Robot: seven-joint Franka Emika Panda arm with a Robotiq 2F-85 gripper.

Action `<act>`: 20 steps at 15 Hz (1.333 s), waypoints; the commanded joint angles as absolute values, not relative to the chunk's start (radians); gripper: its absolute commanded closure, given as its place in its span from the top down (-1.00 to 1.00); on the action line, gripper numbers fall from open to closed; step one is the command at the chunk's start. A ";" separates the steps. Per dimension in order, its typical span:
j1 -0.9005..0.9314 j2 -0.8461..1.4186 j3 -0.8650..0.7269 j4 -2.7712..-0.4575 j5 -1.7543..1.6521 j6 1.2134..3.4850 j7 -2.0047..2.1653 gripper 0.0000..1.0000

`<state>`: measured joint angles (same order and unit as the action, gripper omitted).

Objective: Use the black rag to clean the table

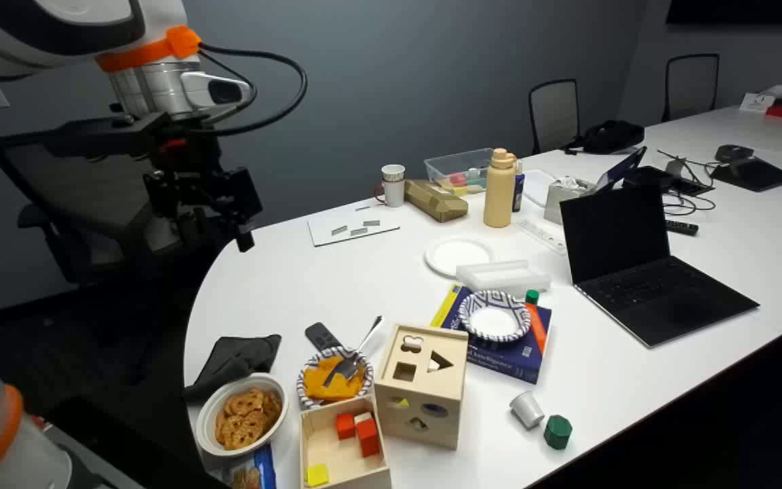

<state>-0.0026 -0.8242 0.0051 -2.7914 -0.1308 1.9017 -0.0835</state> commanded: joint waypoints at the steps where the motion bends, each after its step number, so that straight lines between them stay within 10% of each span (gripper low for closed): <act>1: 0.003 -0.822 0.000 -2.792 -0.134 1.898 -0.080 1.00; 20: 0.110 -0.369 0.124 -2.791 -0.079 2.333 0.053 1.00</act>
